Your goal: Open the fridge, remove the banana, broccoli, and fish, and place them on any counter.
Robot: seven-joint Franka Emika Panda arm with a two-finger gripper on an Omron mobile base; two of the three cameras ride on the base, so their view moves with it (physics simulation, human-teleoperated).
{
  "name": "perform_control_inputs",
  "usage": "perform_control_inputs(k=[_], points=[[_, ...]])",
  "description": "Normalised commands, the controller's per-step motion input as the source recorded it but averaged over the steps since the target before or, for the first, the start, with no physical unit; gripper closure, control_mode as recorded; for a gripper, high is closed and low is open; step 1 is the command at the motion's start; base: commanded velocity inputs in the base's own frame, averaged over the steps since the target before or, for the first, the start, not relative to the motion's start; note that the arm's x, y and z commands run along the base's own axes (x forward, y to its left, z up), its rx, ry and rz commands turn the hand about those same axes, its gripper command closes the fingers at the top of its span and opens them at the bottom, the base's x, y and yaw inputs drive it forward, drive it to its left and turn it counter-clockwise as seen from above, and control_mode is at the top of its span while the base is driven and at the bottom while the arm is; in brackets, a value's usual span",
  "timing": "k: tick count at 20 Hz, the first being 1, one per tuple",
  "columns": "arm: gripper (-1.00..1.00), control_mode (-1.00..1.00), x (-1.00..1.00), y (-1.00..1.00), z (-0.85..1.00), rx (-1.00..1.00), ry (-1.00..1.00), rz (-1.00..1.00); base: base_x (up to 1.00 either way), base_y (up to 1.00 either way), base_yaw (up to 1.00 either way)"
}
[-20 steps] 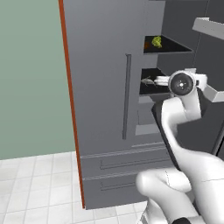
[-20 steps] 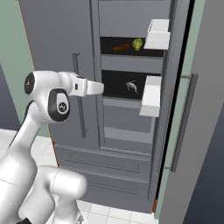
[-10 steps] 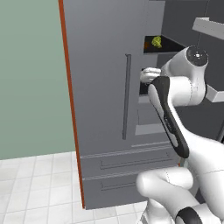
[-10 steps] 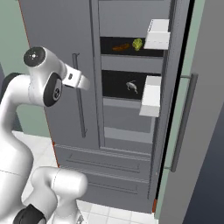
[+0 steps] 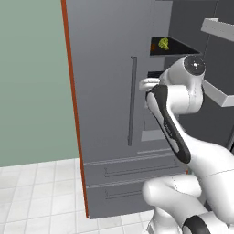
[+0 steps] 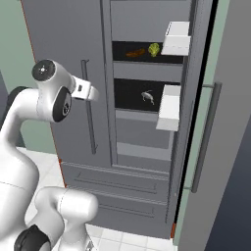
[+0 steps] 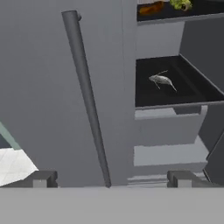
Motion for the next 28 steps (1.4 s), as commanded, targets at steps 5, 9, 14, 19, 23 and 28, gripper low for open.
perform_control_inputs(k=[5,9,14,19,23,28], points=[[-1.0,-1.0,0.46,0.07,-0.32,-0.16,-0.09,0.02,0.0,0.0,0.0],[-1.0,-1.0,0.72,0.08,-0.1,-0.03,0.0,0.03,0.0,0.0,0.0],[-1.0,-1.0,0.59,0.2,0.0,0.0,0.03,0.03,0.0,0.0,0.0],[-1.0,-1.0,0.36,0.29,0.0,0.0,0.0,0.02,0.0,0.0,0.0],[-1.0,-1.0,0.39,0.18,-0.05,0.01,0.01,0.0,0.0,0.0,0.0],[-1.0,-1.0,0.59,0.0,-0.15,0.0,0.0,0.0,0.0,0.0,0.0]])
